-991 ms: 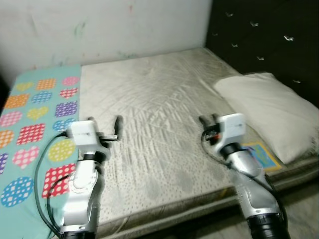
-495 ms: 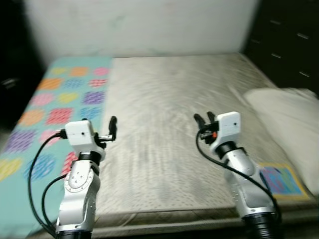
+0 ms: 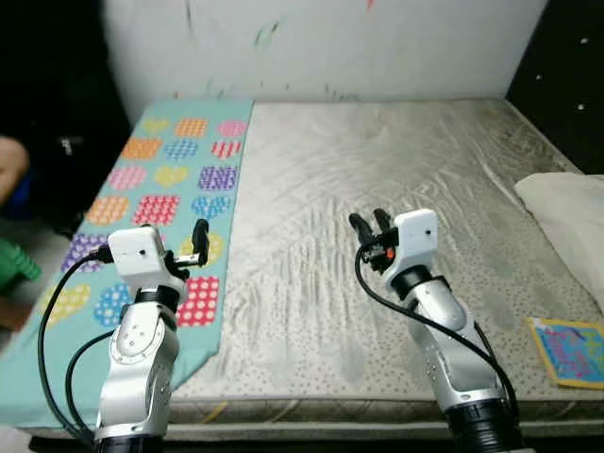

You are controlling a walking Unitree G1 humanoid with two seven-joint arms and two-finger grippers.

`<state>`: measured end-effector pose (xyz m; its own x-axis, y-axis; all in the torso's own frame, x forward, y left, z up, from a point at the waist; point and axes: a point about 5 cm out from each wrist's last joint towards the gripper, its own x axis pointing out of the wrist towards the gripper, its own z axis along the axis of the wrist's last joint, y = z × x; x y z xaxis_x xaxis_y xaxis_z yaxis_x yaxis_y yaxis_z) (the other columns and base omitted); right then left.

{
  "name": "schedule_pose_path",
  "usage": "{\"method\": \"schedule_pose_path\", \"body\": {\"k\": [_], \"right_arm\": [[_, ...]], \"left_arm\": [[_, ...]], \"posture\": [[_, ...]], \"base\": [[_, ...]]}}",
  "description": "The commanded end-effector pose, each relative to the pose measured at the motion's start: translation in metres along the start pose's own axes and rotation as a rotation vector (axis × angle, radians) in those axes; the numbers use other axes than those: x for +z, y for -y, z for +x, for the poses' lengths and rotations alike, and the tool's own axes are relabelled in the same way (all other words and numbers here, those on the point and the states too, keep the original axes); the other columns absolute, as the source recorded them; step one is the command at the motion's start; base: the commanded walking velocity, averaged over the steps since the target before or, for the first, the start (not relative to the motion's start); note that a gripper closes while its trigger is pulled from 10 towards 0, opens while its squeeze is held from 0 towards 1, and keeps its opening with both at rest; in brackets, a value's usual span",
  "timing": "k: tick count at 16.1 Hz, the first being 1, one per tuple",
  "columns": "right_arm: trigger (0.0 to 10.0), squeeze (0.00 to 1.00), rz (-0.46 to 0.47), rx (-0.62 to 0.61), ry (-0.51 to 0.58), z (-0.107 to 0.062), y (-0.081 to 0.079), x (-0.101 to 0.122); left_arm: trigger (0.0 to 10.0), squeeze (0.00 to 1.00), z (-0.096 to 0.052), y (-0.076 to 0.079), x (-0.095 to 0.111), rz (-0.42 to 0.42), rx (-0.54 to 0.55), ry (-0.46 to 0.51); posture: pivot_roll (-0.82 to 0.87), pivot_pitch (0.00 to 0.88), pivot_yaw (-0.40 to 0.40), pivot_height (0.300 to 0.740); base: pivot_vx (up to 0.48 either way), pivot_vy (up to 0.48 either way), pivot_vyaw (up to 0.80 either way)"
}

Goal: Clean up the room

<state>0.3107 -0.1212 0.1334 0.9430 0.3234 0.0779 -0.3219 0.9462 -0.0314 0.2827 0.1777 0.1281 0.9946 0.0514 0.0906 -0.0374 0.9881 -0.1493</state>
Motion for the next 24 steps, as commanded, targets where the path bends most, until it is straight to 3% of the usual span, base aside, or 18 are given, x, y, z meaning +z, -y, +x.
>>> {"method": "schedule_pose_path", "body": {"k": [1,24], "right_arm": [[10.0,0.0,-0.012,-0.02,-0.002,-0.0024,0.0082,0.0005],[10.0,0.0,-0.028,0.018,-0.021,-0.0022,0.0048,-0.0023]], "left_arm": [[10.0,0.0,-0.0003,0.006,-0.0027,-0.011,-0.022,-0.015],[10.0,0.0,-0.0003,0.0038,-0.0038,-0.026,0.004,-0.026]], "posture": [[-0.17,0.0,0.007,0.74],[-0.18,0.0,0.005,0.74]], "base": [[0.0,0.465,0.0],[0.0,0.464,0.0]]}}
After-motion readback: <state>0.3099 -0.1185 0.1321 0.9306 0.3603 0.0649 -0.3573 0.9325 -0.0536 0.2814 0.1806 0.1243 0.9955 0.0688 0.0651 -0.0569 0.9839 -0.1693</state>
